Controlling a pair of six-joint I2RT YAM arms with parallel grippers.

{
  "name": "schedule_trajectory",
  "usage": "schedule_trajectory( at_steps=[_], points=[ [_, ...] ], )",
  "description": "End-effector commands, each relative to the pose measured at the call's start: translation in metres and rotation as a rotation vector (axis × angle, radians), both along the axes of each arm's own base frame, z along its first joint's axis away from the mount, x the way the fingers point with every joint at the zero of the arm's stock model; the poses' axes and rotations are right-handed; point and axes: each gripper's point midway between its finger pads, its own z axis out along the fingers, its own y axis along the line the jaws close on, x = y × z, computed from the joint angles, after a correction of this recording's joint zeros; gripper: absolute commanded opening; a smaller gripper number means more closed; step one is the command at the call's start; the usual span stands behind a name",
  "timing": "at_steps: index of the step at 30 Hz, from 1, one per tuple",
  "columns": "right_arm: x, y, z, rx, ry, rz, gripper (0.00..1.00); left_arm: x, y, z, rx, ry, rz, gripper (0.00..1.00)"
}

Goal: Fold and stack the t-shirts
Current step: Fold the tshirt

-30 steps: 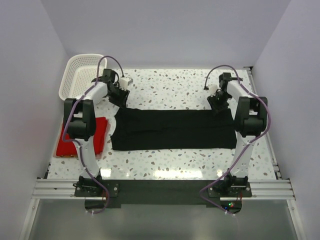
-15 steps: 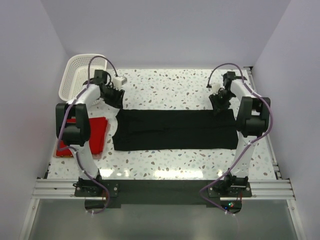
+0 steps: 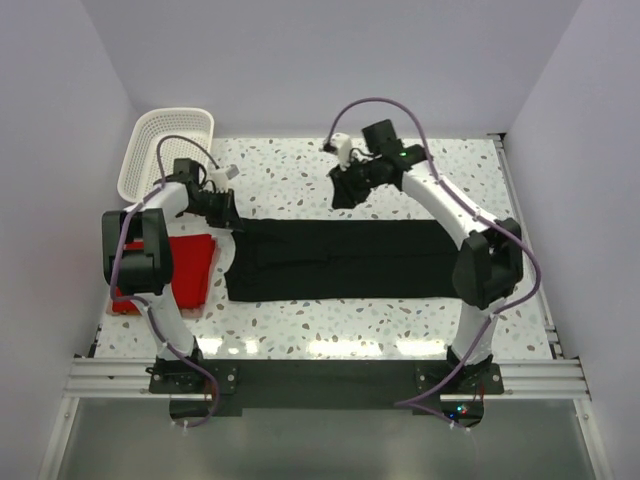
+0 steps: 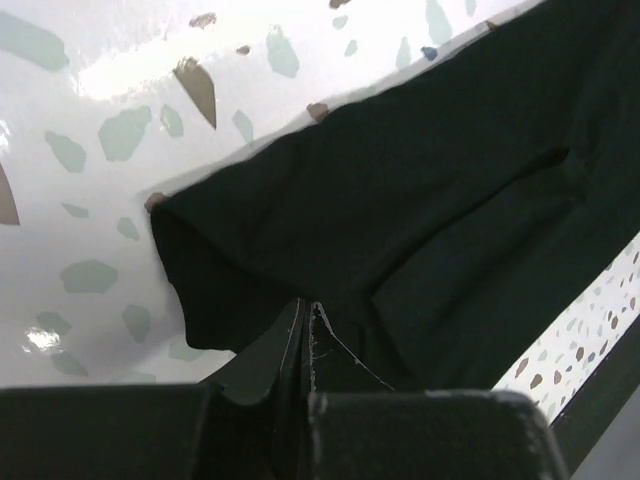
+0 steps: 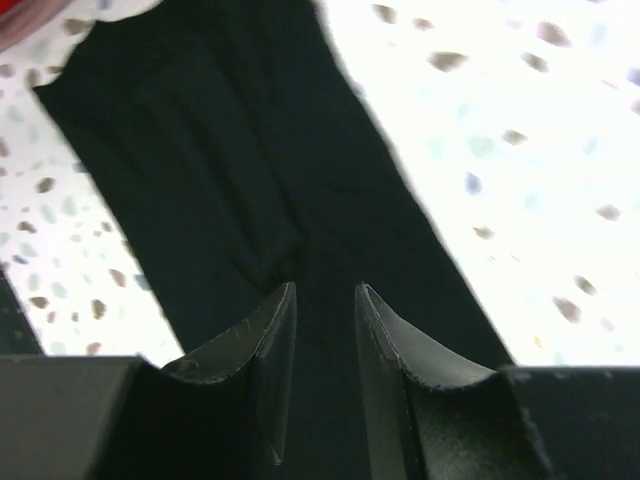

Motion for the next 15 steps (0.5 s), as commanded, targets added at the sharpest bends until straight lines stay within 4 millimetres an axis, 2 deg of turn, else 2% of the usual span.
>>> schedule_trajectory(
  at_steps=[1,3,4,6,7,9,10,11,13,14,15],
  points=[
    [-0.014,0.068,0.0,0.049,-0.019,0.106,0.34,0.002,0.002,-0.009,0.008,0.02,0.048,0.03],
    [-0.02,0.091,-0.009,0.027,-0.026,0.137,0.37,0.001,0.006,-0.018,0.029,0.046,0.067,0.01],
    [-0.029,0.115,-0.014,0.018,-0.033,0.182,0.38,0.001,0.01,-0.022,0.051,0.051,0.08,0.01],
    [-0.038,0.136,-0.021,-0.008,-0.055,0.21,0.39,0.0,0.012,-0.03,0.061,0.076,0.097,0.01],
    [-0.051,0.156,-0.021,-0.013,-0.074,0.253,0.4,0.0,0.013,-0.032,0.066,0.083,0.1,0.01],
    [-0.062,0.173,-0.035,-0.054,-0.093,0.288,0.42,-0.001,0.012,-0.037,0.064,0.103,0.106,0.01],
    [-0.074,0.186,-0.039,-0.077,-0.116,0.318,0.43,0.0,0.013,-0.038,0.065,0.104,0.107,0.01],
    [-0.079,0.192,-0.052,-0.111,-0.124,0.343,0.43,-0.002,0.012,-0.041,0.062,0.114,0.104,0.01],
    [-0.092,0.205,-0.062,-0.142,-0.146,0.378,0.43,-0.001,0.013,-0.042,0.064,0.116,0.107,0.01],
    [-0.094,0.208,-0.075,-0.171,-0.148,0.386,0.44,-0.001,0.012,-0.044,0.063,0.122,0.105,0.01],
    [-0.095,0.211,-0.079,-0.181,-0.152,0.391,0.44,-0.001,0.012,-0.044,0.063,0.121,0.103,0.01]
  ],
)
